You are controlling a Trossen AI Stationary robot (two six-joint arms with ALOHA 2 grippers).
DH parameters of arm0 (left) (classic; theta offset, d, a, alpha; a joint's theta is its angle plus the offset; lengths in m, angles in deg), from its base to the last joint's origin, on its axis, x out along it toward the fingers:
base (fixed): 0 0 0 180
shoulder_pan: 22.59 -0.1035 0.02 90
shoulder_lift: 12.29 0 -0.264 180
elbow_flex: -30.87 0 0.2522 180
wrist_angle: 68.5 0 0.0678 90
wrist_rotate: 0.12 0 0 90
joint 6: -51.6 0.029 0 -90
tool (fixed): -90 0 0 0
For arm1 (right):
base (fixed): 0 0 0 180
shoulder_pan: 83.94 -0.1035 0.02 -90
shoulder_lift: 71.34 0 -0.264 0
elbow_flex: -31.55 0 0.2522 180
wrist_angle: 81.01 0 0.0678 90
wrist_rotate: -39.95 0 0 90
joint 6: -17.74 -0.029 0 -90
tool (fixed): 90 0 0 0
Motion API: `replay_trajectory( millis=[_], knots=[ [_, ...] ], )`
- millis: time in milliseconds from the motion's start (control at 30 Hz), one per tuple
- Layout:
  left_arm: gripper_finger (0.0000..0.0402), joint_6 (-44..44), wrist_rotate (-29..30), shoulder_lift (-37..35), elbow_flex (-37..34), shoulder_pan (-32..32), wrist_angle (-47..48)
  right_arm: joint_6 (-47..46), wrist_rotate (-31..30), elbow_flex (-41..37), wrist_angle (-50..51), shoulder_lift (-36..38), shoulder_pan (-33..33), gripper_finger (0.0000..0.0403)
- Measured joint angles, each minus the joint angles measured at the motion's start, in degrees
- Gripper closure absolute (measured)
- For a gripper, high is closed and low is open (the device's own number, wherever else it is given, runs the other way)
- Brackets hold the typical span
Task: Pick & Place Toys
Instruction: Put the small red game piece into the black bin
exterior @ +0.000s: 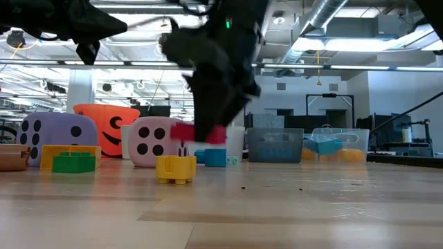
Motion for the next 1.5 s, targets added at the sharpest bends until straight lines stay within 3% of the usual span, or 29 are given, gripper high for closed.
replay_trajectory(
  millis=[333,500,700,1067,1233,1400,1500],
  knots=[
    [0.0402,-0.01,0.0,0.0,0.0,0.01,0.02,-7.77,-15.61,10.49,8.65,0.09,-1.59,0.0267],
    [0.0402,-0.01,0.01,0.0,0.0,0.0,0.07,-13.28,-23.5,15.05,21.79,0.1,-3.36,0.0267],
    [0.0402,-0.01,0.01,0.0,0.0,0.0,0.07,-23.28,-27.25,18.73,37.01,0.11,-7.15,0.0267],
    [0.0402,-0.01,0.01,0.13,0.0,0.0,-0.14,-27.57,-34.04,17.49,37.07,5.46,-14.81,0.0267],
    [0.0402,-0.03,0.0,0.27,0.0,0.0,-0.21,-28.81,-36.45,9.9,36.79,12.04,-16.19,0.0267],
    [0.0402,-0.01,0.01,0.44,0.0,0.0,-0.12,-36.61,-37.25,-6.43,37.0,23.2,-15.0,0.0267],
    [0.0402,-0.01,0.01,0.43,0.0,0.0,-0.19,-39.41,-41.54,-18.28,33.39,30.92,-13.95,0.0267]
  ],
)
